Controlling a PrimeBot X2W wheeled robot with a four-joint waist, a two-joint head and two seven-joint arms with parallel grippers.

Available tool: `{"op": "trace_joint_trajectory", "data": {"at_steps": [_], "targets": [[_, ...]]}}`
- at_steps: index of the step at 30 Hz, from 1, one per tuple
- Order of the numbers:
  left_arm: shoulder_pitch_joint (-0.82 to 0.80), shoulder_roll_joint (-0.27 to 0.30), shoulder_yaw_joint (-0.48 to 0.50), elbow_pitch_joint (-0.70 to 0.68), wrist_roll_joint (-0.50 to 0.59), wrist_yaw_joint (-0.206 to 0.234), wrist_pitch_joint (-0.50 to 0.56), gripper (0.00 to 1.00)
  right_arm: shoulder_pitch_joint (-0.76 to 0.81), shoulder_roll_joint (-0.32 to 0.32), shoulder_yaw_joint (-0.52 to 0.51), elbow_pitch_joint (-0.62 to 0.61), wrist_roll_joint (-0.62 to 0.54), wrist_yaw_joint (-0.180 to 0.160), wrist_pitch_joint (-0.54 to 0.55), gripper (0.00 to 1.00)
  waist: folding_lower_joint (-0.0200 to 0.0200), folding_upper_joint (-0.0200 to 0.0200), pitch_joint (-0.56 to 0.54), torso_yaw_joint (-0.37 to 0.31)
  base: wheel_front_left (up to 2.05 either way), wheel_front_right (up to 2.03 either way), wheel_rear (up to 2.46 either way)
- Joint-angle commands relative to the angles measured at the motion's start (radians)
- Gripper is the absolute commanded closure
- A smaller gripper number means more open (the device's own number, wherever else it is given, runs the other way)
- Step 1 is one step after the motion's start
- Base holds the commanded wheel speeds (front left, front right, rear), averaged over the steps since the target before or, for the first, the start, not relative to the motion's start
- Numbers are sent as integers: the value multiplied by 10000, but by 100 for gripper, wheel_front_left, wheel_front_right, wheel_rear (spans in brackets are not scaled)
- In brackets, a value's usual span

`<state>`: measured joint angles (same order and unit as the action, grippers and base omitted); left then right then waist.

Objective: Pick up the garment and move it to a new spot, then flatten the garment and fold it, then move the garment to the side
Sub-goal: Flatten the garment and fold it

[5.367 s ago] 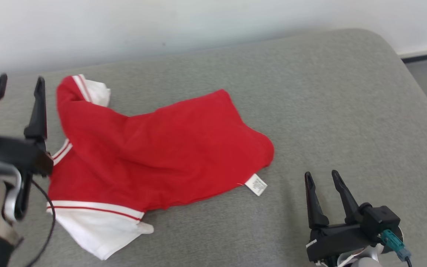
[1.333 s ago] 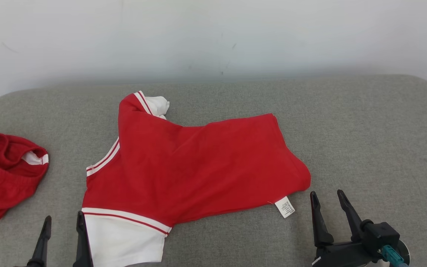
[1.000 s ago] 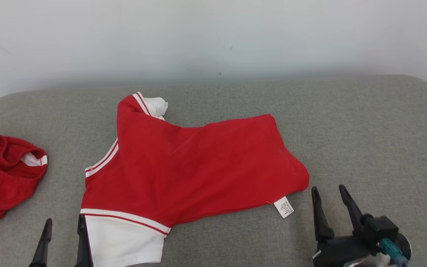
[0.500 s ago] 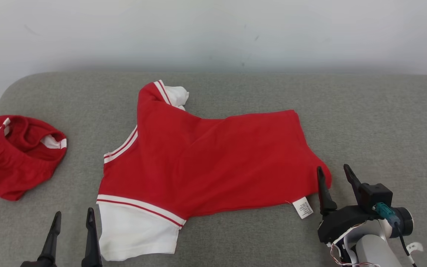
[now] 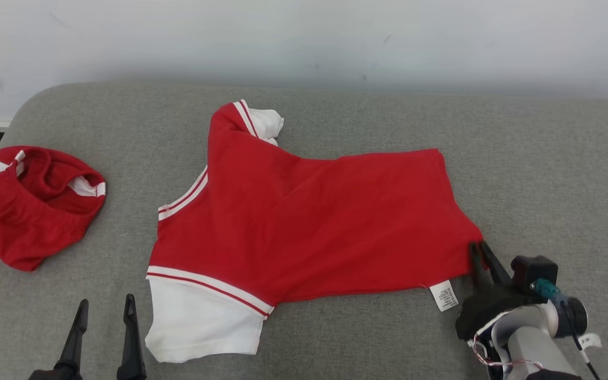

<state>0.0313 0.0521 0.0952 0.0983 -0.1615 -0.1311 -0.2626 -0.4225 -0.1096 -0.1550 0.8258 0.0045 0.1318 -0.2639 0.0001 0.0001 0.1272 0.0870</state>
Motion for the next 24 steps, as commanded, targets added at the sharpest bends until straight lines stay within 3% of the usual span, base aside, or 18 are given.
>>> {"op": "trace_joint_trajectory", "data": {"at_steps": [1,12,19,20,21,24], "targets": [[-86,-19,61,-5,-3,9,-33,0,-70,46,83,-393,137,-23,-6,100,-1,-1,-28,-95,0,0,0],[203,-18,226,12,-280,69,-33,0,1559,251,823,-3337,441,-23,-6,100,-1,-1,-21,-1038,0,0,0],[-13,-20,157,-22,-257,59,-33,0,1791,90,748,-3859,521,-23,-6,100,-1,-1,142,-1231,0,0,0],[-56,-19,156,-55,-156,52,-33,0,1772,69,680,-3985,453,-23,-7,63,-1,-1,155,-1197,0,0,0],[-54,-20,162,-63,-119,50,-33,0,1778,73,629,-4075,452,-23,-7,0,-1,-1,151,-1177,0,0,0],[-9,-21,207,-117,13,39,-33,0,1959,131,566,-4246,456,-23,-6,0,-1,-1,97,-1132,0,0,0]]}}
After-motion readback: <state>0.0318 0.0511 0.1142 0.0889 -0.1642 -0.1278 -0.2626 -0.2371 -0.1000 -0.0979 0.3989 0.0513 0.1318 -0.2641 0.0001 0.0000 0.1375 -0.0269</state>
